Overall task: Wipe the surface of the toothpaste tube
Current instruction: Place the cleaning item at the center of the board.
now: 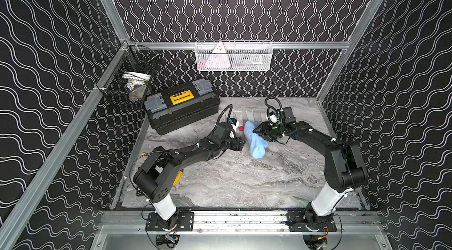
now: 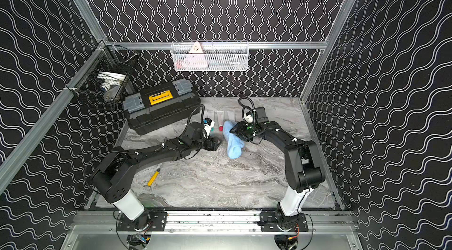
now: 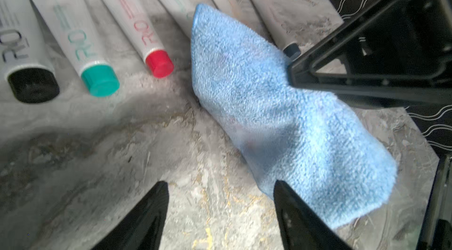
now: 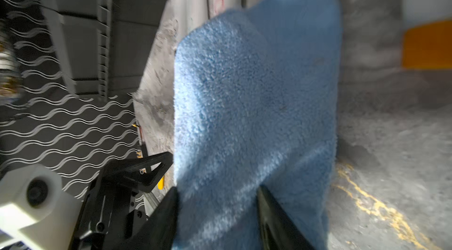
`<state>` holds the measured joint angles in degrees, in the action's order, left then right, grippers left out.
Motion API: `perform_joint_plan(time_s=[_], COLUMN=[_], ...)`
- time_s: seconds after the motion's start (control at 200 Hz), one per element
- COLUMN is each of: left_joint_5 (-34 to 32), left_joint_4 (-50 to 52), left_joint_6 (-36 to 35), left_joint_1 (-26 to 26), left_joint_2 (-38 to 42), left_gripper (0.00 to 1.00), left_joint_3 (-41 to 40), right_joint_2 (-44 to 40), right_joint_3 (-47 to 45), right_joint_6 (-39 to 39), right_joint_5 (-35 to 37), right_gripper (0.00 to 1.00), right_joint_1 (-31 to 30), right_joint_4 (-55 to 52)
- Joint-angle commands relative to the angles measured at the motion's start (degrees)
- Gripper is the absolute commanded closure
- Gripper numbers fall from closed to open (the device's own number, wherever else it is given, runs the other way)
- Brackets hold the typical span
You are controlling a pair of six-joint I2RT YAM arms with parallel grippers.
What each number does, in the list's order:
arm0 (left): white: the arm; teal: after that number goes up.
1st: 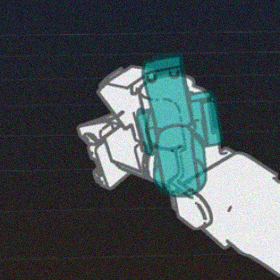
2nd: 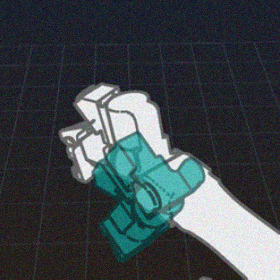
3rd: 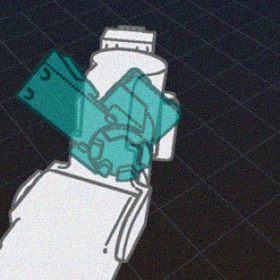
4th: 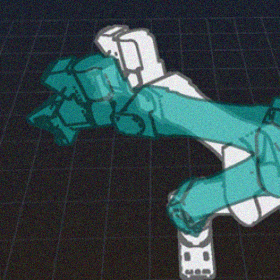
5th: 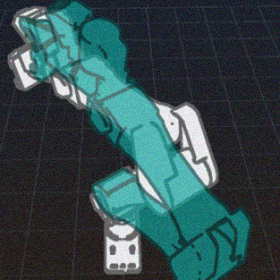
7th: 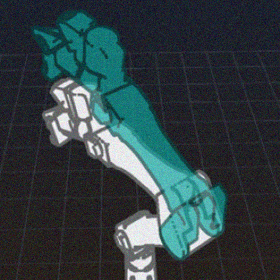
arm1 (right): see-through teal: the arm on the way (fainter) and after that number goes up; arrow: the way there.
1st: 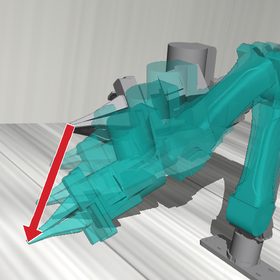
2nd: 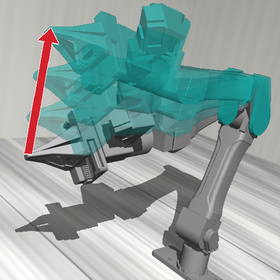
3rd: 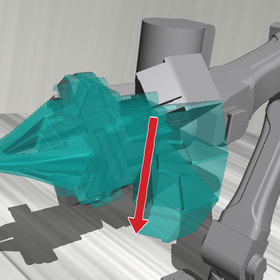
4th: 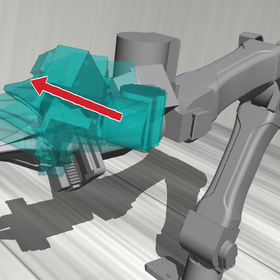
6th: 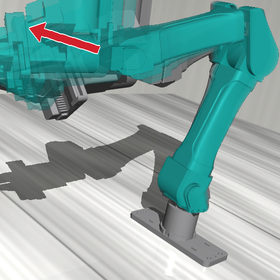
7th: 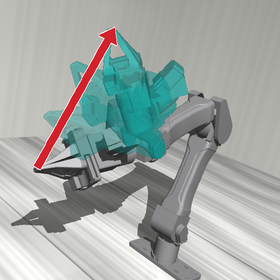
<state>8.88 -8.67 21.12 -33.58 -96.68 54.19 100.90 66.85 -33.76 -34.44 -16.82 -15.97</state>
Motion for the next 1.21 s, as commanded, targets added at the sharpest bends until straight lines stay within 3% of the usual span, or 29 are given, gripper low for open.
perform_joint_plan(time_s=[0.0,0.23,0.395,0.435,0.6,0.731,0.871,1.201], left_joint_5=[3.88,13.10,15.27,15.91,15.25,14.99,13.81,9.09], left_joint_4=[-7.84,-15.45,-18.16,-18.51,-19.99,-18.76,-15.96,1.53], left_joint_6=[-0.10,0.56,3.53,4.13,4.91,4.71,4.72,3.42], left_joint_1=[0.16,0.11,0.04,0.01,0.02,0.04,0.05,0.09], left_joint_2=[-0.74,-6.35,-10.86,-11.78,-11.65,-9.97,-5.56,4.92], left_gripper=[0.27,0.21,0.22,0.29,0.77,1.00,1.00,1.00], left_joint_3=[-2.51,-3.30,-1.42,-0.86,-2.20,-3.31,-5.30,-6.54], right_joint_2=[1.13,1.66,1.23,1.23,0.74,-1.40,-4.31,-16.56], right_joint_3=[0.66,-1.50,-3.84,-4.14,-4.60,-4.30,-2.58,1.27], right_joint_6=[1.95,1.87,0.99,0.84,1.37,2.59,4.10,7.22], right_joint_5=[2.49,1.52,0.79,0.34,0.13,1.19,2.78,8.85], right_gripper=[0.42,0.40,0.41,0.41,0.43,0.43,0.44,0.43], right_joint_1=[-0.50,-0.57,-0.53,-0.50,-0.54,-0.43,0.07,4.48], right_joint_4=[-3.10,-1.70,-0.52,-0.21,-1.47,-3.46,-6.85,-14.94])
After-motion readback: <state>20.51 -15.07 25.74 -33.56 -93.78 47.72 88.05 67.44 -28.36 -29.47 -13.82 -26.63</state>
